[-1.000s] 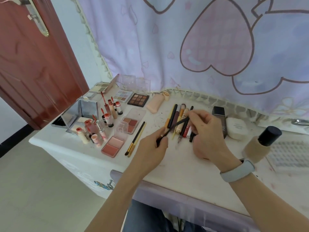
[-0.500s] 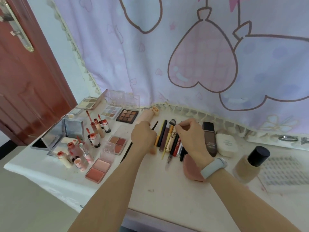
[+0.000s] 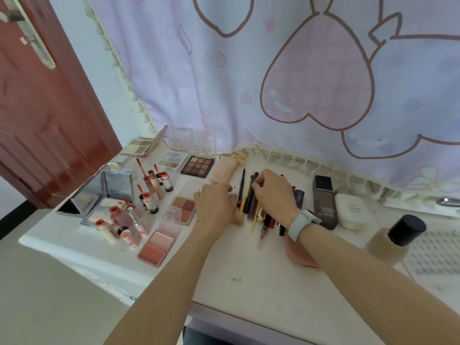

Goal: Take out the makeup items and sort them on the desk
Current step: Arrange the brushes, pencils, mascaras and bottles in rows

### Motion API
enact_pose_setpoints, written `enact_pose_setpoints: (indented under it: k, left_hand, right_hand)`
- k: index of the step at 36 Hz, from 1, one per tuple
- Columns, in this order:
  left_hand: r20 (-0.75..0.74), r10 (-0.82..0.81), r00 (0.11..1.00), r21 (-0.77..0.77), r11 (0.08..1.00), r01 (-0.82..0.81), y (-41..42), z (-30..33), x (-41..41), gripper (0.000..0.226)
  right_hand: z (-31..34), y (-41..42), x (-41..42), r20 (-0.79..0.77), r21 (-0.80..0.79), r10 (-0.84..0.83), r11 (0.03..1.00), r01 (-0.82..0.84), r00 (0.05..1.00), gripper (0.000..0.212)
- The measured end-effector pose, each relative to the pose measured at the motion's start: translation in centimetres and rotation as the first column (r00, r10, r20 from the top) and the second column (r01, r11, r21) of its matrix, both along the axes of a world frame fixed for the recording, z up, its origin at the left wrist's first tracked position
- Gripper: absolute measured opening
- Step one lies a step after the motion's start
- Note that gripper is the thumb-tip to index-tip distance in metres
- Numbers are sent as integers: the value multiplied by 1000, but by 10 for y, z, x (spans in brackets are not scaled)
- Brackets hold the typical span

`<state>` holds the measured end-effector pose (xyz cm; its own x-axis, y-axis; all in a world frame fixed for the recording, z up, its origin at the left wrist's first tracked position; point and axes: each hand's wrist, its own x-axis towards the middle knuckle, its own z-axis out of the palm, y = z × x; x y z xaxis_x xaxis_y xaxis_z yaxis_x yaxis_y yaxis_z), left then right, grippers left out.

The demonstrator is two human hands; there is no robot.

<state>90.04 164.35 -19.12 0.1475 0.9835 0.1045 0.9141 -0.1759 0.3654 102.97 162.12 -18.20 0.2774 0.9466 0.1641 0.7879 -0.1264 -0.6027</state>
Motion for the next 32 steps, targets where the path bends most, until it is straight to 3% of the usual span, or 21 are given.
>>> enact_pose_setpoints:
  k: [12,18,23,32]
  left_hand:
    - [60,-41,997,-84,995,46,8,2,4,33]
    - [90,-39,995,-5,999,40,-4,1,2,31]
    - [23,-78,997,88,993,76,-22,-3,-4,26]
    - [-68,-96,993,-4,995,96,-28,-1,8,22]
  right_hand:
    - [-6,10,-3,111,10,176,984,-179,978,30]
    - [-4,5,7,158,-9,187,982,-188,970,36]
    - [-7,1,16,121,-1,161,987,-162,979,34]
    - [-6,-14,19,26,59,122,991,-123,992,32]
